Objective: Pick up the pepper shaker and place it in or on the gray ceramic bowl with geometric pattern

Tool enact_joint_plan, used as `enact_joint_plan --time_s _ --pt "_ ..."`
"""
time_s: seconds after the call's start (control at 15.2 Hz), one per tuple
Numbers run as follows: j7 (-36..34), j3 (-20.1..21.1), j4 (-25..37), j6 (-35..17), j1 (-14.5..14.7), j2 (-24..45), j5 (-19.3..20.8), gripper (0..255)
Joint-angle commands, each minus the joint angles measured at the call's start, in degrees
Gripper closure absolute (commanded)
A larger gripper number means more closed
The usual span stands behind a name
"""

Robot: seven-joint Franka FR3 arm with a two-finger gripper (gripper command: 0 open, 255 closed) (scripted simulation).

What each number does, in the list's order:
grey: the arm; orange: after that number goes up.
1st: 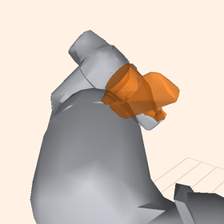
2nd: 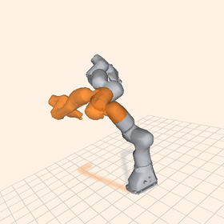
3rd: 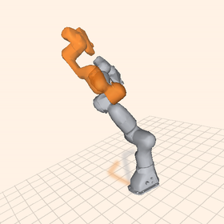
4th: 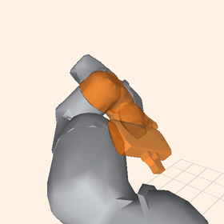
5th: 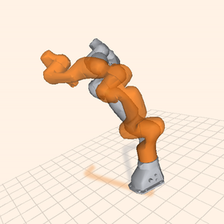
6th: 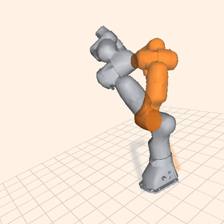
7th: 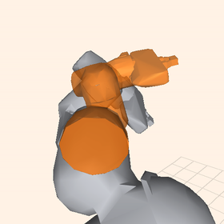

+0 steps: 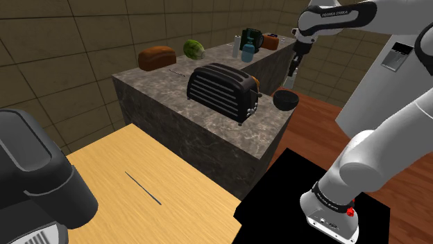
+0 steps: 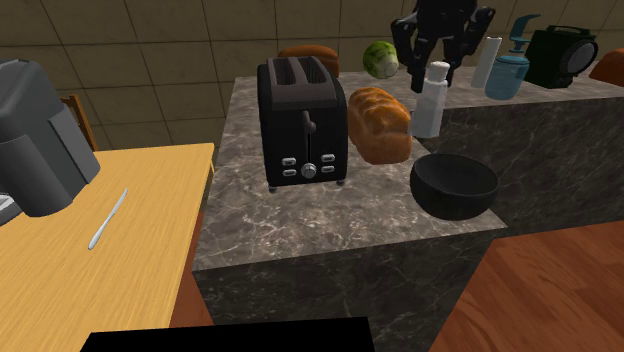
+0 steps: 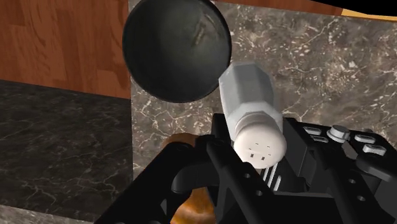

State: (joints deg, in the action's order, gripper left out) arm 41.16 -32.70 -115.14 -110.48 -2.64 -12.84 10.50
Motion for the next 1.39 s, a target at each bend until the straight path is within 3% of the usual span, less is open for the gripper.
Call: enact_joint_plan --time_s 0.0,0.33,1.32 --pt "3.8 -2.4 3.5 0.0 -0.4 3.5 -2.0 255" --pt "13.8 -7.7 15.0 2.3 -2.9 14.4 -9.7 255" --pt "14.3 -7.6 4.9 -9.1 -3.2 15.9 -10.8 255"
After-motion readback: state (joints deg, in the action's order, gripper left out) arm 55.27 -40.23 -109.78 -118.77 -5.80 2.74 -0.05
